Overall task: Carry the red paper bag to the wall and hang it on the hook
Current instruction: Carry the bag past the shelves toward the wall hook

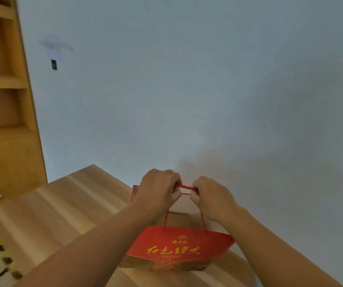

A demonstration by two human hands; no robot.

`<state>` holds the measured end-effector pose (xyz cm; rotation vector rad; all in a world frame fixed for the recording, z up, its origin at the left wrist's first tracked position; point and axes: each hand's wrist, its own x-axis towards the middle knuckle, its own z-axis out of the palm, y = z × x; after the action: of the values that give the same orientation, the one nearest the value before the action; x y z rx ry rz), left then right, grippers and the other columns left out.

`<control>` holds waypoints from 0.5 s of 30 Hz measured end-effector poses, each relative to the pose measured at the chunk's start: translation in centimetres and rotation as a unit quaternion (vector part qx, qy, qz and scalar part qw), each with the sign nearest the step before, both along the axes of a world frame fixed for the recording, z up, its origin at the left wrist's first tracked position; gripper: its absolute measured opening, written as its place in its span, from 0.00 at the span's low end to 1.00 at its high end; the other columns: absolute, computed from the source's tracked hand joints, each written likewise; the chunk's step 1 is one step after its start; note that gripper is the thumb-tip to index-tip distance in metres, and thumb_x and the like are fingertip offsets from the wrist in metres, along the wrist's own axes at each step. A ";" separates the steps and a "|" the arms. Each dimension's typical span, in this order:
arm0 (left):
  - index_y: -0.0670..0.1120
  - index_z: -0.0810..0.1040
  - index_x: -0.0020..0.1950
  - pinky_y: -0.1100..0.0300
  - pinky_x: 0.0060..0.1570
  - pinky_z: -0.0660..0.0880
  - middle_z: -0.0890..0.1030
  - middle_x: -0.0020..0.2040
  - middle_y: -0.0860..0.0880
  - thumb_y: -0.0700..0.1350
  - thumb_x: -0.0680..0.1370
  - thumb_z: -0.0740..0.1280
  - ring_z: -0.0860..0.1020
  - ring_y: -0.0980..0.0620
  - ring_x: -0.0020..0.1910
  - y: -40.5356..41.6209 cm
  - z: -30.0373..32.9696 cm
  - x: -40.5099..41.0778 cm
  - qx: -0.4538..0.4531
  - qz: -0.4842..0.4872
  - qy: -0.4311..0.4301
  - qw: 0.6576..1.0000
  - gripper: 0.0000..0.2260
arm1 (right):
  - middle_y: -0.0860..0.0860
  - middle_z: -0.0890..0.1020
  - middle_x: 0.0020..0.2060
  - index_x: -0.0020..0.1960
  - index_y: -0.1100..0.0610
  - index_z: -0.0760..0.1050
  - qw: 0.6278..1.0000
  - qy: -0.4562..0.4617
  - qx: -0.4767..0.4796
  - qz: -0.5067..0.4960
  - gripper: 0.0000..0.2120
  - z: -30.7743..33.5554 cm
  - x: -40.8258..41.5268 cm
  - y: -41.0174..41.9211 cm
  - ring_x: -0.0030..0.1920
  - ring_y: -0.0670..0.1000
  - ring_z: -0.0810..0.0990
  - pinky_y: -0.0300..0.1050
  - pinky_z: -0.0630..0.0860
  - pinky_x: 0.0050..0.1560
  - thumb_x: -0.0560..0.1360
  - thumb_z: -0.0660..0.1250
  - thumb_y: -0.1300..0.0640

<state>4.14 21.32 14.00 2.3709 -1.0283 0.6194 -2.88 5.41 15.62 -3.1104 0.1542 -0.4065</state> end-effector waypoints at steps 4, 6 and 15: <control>0.50 0.83 0.49 0.56 0.45 0.75 0.84 0.43 0.53 0.45 0.76 0.67 0.79 0.53 0.38 6.9 0.4 -0.3 -0.006 0.074 0.010 0.997 0.06 | 0.50 0.75 0.40 0.43 0.55 0.72 0.996 -0.035 0.010 0.085 0.09 0.2 1.6 5.4 0.37 0.52 0.74 0.45 0.64 0.33 0.81 0.60 0.52; 0.52 0.82 0.51 0.55 0.45 0.75 0.83 0.44 0.55 0.46 0.78 0.66 0.80 0.53 0.40 10.4 0.6 -0.7 -0.005 0.117 0.018 0.993 0.06 | 0.49 0.74 0.39 0.43 0.53 0.70 0.991 -0.051 0.012 0.125 0.09 0.3 2.3 8.5 0.37 0.52 0.74 0.46 0.64 0.32 0.81 0.60 0.53; 0.51 0.81 0.46 0.55 0.37 0.75 0.83 0.40 0.53 0.45 0.76 0.68 0.80 0.49 0.38 27.3 0.2 -1.9 0.030 0.301 0.010 0.953 0.03 | 0.44 0.71 0.33 0.37 0.47 0.65 0.954 -0.045 0.097 0.278 0.13 -0.4 6.9 24.7 0.35 0.49 0.73 0.44 0.69 0.32 0.79 0.60 0.54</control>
<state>2.22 48.66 14.21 2.7415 -0.2940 0.7751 3.98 30.14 15.17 -2.7614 -0.6268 -0.4723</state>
